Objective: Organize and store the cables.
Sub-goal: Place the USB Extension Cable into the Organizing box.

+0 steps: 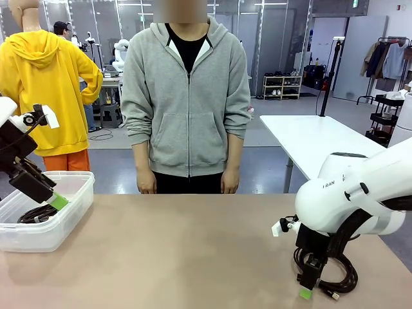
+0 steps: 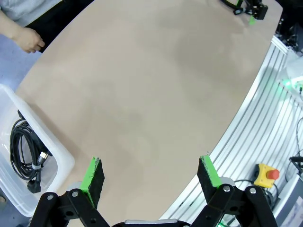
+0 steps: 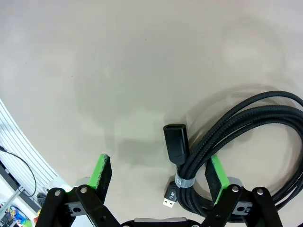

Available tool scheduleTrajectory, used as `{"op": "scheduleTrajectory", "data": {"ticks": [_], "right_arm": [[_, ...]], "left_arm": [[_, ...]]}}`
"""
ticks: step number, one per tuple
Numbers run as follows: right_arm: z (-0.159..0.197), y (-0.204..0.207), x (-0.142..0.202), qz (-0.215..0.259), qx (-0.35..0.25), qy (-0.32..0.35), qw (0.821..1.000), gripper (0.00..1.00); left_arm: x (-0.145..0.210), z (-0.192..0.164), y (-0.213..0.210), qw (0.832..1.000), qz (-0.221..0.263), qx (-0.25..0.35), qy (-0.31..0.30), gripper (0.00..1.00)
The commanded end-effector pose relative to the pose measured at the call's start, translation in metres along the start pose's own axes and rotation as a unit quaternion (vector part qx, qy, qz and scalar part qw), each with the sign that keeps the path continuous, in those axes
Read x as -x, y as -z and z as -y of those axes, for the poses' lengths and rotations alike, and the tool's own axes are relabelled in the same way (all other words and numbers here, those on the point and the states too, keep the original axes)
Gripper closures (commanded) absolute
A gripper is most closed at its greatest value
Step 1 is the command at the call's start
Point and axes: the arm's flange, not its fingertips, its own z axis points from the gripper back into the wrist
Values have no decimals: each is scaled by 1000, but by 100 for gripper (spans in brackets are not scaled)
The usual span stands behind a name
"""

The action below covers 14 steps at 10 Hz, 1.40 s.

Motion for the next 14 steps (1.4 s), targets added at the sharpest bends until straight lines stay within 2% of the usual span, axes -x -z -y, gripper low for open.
{"op": "scheduleTrajectory", "data": {"ticks": [1, 2, 3, 5, 8, 10, 11, 14], "right_arm": [[-26, 18, 36, -9, 16, 22, 1000, 7], [-25, 17, 38, -16, 20, 32, 999, 23], [-23, 15, 41, -16, 24, 40, 999, 62], [-23, 12, 41, -13, 27, 40, 999, 100], [-20, 11, 39, -16, 29, 39, 999, 97], [-21, 3, 37, -15, 35, 38, 999, 100], [-21, -9, 35, -13, 40, 41, 998, 100], [-36, -81, 19, -19, 65, 51, 996, 100]], "left_arm": [[-3, 0, 2, 1000, 0, -9, -5, 0], [-3, 0, 2, 1000, 0, -9, -5, 0], [-3, 0, 2, 1000, 0, -9, -5, 0], [-3, 0, 2, 1000, 0, -9, -5, 0], [-3, 0, 2, 1000, 0, -9, -5, 0], [-3, 0, 2, 1000, 0, -9, -5, 0], [-3, 0, 2, 1000, 0, -9, -5, 0], [-3, 0, 2, 1000, 0, -9, -5, 0]]}}
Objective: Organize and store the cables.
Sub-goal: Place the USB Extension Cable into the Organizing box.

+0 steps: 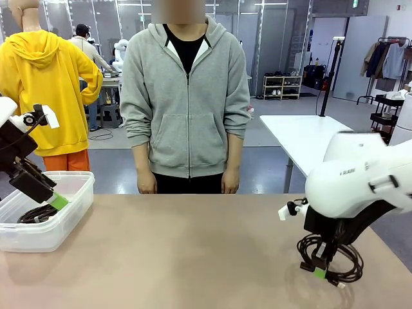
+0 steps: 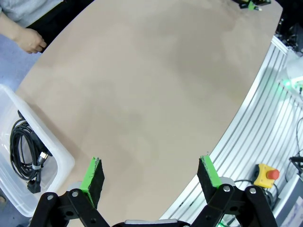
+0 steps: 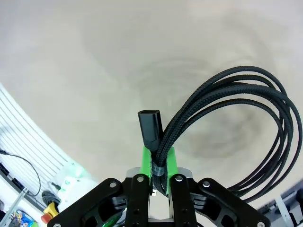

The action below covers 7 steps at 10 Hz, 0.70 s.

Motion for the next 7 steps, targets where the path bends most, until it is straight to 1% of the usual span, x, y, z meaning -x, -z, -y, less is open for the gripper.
{"op": "scheduleTrajectory", "data": {"ticks": [1, 2, 5, 7], "right_arm": [[-21, -40, 4, -13, 26, 9, 1000, 100], [-23, -55, -6, -14, 23, -1, 1000, 100], [-36, -71, -44, -23, 40, -32, 998, 100], [-59, -76, -87, -2, 29, -41, 999, 100]], "left_arm": [[-3, 0, 1, 1000, 0, -9, -5, 0], [-3, 0, 1, 1000, 0, -9, -5, 0], [-3, 0, 1, 1000, 0, -9, -5, 0], [-3, 0, 1, 1000, 0, -9, -5, 0]]}}
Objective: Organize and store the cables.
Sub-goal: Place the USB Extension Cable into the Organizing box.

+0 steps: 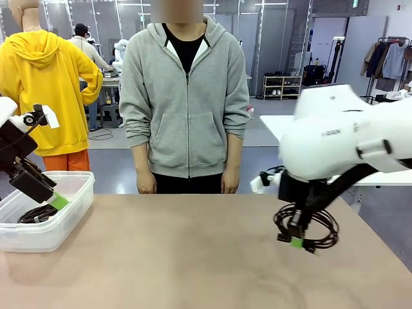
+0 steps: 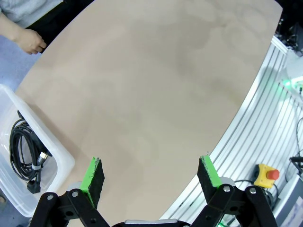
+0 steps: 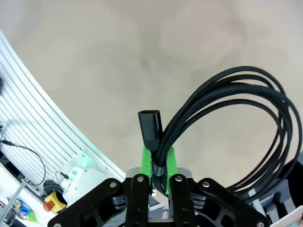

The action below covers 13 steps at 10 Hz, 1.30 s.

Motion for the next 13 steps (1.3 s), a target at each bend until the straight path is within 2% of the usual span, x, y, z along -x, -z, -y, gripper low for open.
{"op": "scheduleTrajectory", "data": {"ticks": [1, 4, 6, 9, 13], "right_arm": [[-23, -1, -62, 9, 0, 5, 1000, 100], [-86, 14, -158, 24, 8, -22, 999, 100], [-115, 31, -198, 34, 15, -28, 999, 100], [-134, 64, -224, 36, 5, -42, 998, 100], [-132, 111, -223, 12, -37, -50, 998, 100]], "left_arm": [[-3, 0, 1, 1000, 0, -9, -5, 0], [-3, 0, 1, 1000, 0, -9, -5, 0], [-3, 0, 1, 1000, 0, -9, -5, 0], [-3, 0, 1, 1000, 0, -9, -5, 0], [-3, 0, 1, 1000, 0, -9, -5, 0]]}}
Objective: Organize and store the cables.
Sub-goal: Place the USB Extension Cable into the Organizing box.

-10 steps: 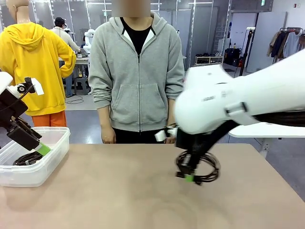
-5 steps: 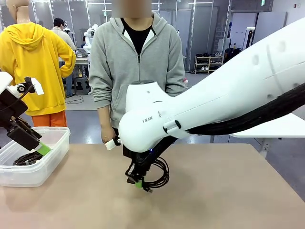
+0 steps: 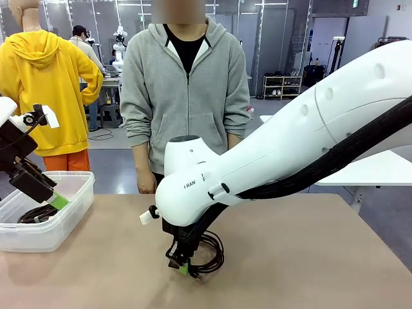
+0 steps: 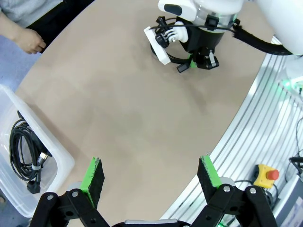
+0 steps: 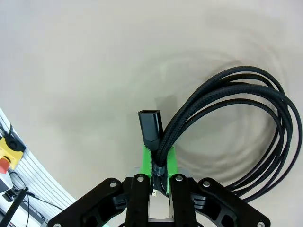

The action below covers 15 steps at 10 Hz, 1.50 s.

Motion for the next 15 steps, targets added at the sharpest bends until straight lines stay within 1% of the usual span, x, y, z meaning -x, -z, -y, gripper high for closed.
{"op": "scheduleTrajectory", "data": {"ticks": [1, 2, 3, 4, 5, 6, 7, 8, 9, 10, 11, 12, 13, 15], "right_arm": [[-2, 3, 0, 8, -9, 2, 1000, 100], [-1, -1, 4, 17, -6, 4, 1000, 67], [1, -6, 8, 25, -7, 2, 1000, 57], [3, -11, 13, 34, -9, 2, 999, 36], [4, -16, 19, 41, -11, 4, 999, 26], [6, -23, 27, 49, -11, 7, 999, 5], [10, -32, 40, 65, -11, 10, 998, 0], [18, -48, 61, 95, -18, 16, 995, 0], [26, -64, 87, 120, -24, 23, 992, 0], [34, -80, 116, 143, -30, 32, 989, 2], [41, -97, 148, 166, -38, 30, 985, 0], [48, -111, 180, 182, -35, 28, 982, 0], [56, -124, 218, 211, -35, 32, 976, 0], [72, -140, 282, 245, -34, 34, 968, 0]], "left_arm": [[-3, 0, 1, 1000, -1, -10, -5, 0], [-3, 0, 1, 1000, -1, -10, -5, 0], [-3, 0, 1, 1000, -1, -10, -5, 0], [-3, 0, 1, 1000, -1, -10, -5, 0], [-3, 0, 1, 1000, -1, -10, -5, 0], [-3, 0, 1, 1000, -1, -10, -5, 0], [-3, 0, 1, 1000, -1, -10, -5, 0], [0, 0, 0, 1000, 0, 0, 0, 0], [-9, 3, 4, 1000, -12, 5, 14, 0], [-20, 4, 13, 999, -25, 14, 20, 0], [-33, 8, 20, 999, -38, 17, 27, 0], [-44, 10, 26, 998, -53, 16, 34, 0], [-56, 17, 32, 997, -64, 14, 36, 0], [-81, 27, 49, 995, -88, 15, 43, 0]]}}
